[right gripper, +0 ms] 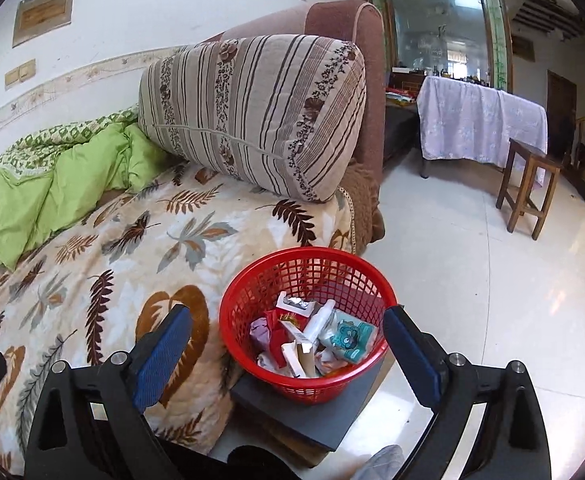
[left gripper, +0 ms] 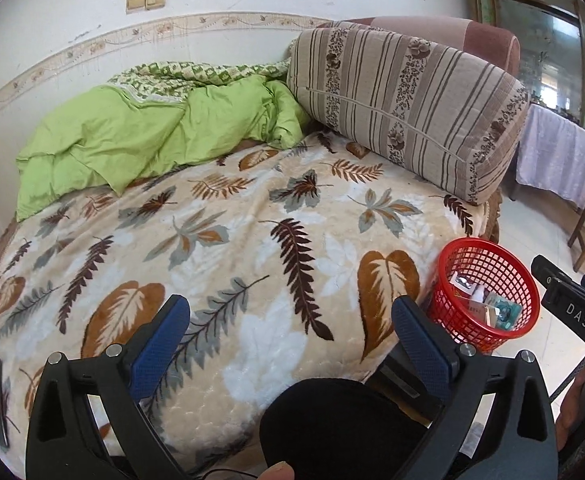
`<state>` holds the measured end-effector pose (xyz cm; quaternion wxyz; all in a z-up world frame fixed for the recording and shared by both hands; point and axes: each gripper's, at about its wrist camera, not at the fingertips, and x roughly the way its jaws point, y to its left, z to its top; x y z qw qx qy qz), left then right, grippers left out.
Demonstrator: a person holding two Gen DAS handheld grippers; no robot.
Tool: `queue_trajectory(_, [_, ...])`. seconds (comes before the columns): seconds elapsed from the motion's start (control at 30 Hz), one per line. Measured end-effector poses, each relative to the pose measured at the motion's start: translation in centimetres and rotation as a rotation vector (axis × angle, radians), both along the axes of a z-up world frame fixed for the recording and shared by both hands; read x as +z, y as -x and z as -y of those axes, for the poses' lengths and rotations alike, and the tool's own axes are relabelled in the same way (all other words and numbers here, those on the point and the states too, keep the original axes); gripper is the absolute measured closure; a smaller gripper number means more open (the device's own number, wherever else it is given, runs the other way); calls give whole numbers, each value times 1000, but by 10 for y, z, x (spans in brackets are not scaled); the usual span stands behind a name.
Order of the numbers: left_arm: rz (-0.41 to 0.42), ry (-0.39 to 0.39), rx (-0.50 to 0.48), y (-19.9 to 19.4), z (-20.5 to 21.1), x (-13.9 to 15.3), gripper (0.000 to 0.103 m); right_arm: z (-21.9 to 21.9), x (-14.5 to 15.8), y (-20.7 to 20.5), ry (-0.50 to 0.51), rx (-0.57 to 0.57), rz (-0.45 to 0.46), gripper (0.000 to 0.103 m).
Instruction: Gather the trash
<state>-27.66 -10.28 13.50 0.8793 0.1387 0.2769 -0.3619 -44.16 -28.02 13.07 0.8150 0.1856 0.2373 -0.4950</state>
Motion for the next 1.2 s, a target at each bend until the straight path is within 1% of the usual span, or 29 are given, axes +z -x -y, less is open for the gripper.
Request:
queue_trajectory(0.13, [34, -11, 1, 5, 3, 1, 2, -4, -1, -4, 21, 17, -23, 6])
queue_trajectory(0.27, [82, -65, -6, 11, 11, -1, 2, -2, -4, -6, 19, 19, -34, 6])
queue_trajectory(0.37, [95, -79, -17, 13, 14, -5, 2, 0, -8, -8, 8, 17, -48, 6])
queue_trajectory(0.47, [125, -105, 9, 13, 15, -9, 2, -1, -10, -11, 5, 21, -63, 6])
queue_trajectory(0.53, [135, -106, 22, 13, 14, -11, 2, -1, -12, -11, 3, 22, -72, 6])
queue_trajectory(0.83, [69, -89, 21, 2, 8, -16, 2, -3, -15, -16, -6, 33, -97, 6])
queue_trajectory(1.2, [62, -82, 21, 2, 7, -16, 2, -4, -15, -17, -5, 34, -103, 6])
